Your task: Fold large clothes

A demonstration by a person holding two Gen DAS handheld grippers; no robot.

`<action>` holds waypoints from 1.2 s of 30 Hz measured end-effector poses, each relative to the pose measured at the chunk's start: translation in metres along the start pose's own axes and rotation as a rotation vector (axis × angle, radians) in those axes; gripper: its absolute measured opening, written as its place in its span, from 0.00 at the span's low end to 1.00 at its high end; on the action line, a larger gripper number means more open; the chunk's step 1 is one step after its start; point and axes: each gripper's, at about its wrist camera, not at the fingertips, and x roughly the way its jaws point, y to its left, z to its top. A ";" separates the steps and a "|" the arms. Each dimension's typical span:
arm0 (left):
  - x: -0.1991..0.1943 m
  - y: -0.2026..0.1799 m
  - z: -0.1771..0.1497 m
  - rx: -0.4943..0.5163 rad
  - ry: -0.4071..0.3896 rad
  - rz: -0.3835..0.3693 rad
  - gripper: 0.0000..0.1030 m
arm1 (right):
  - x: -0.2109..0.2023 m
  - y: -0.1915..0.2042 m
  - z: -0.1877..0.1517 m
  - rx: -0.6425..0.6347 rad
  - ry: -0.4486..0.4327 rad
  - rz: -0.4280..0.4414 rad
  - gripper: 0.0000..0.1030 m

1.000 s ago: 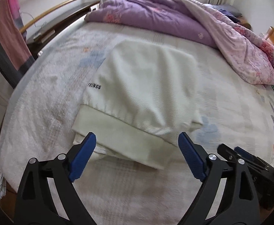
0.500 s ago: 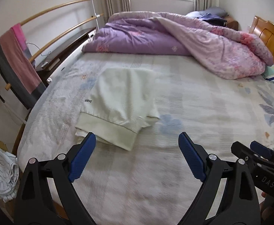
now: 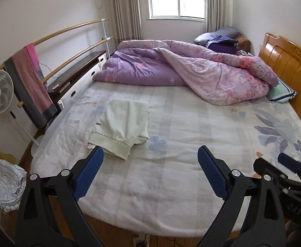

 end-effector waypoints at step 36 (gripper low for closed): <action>-0.229 0.043 0.035 0.042 -0.180 -0.140 0.91 | -0.237 0.114 0.024 -0.116 -0.212 -0.077 0.89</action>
